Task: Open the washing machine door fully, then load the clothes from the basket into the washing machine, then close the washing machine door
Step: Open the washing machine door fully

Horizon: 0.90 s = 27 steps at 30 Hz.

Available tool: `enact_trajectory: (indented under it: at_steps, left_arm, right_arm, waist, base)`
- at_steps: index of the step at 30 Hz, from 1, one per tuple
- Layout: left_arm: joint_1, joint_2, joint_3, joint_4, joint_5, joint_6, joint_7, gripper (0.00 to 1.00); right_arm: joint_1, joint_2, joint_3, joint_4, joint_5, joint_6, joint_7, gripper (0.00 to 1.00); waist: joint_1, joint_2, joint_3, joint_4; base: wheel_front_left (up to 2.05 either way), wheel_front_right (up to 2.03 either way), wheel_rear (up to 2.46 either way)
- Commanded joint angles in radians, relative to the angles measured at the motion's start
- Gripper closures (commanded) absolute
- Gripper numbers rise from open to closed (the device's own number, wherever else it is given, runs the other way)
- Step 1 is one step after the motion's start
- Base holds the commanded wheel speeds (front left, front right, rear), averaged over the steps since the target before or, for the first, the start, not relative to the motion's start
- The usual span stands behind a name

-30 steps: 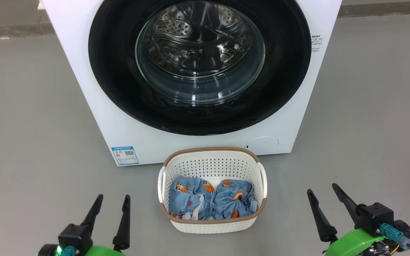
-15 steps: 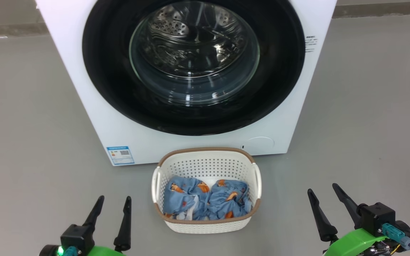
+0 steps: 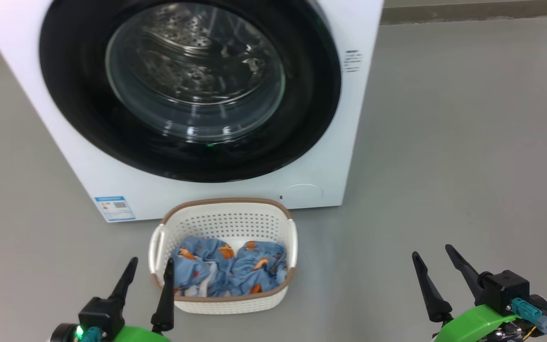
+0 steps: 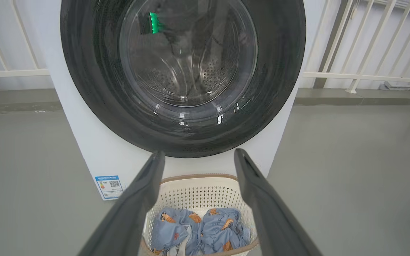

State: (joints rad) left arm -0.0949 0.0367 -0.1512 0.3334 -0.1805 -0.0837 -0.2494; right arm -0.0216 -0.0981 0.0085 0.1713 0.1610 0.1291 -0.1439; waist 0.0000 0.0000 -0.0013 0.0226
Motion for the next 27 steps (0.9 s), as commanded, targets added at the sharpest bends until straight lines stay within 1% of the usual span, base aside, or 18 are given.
enact_trajectory:
  at_steps: [1, 5, 10, 27]
  left_arm:
    - [-0.047, 0.014, 0.032, -0.03, -0.008, -0.001, -0.012, 0.0]
    - [-0.044, 0.014, 0.027, -0.034, -0.004, -0.005, -0.012, 0.0]
    - [-0.043, 0.014, 0.028, -0.03, 0.0, -0.005, -0.012, 0.0]
    - [-0.046, 0.014, 0.024, -0.022, -0.006, 0.003, -0.012, 0.0]
  right_arm:
    - [-0.018, -0.009, 0.019, -0.028, 0.009, 0.002, -0.008, 0.0]
    - [-0.019, -0.01, 0.018, -0.027, 0.01, 0.002, -0.009, 0.0]
    - [-0.021, -0.01, 0.018, -0.027, 0.01, 0.002, -0.009, 0.0]
    - [-0.021, -0.013, 0.019, -0.026, 0.01, 0.002, -0.01, 0.0]
  waist:
    - [0.0, 0.0, 0.001, 0.0]
    - [0.0, 0.0, 0.001, -0.001]
    - [0.0, 0.0, 0.003, -0.002]
    - [0.0, 0.0, 0.003, -0.003]
  base:
    - [0.89, 0.89, -1.78]
    - [0.69, 0.69, -1.38]
    - [0.34, 0.34, -0.68]
    - [0.01, 0.01, -0.02]
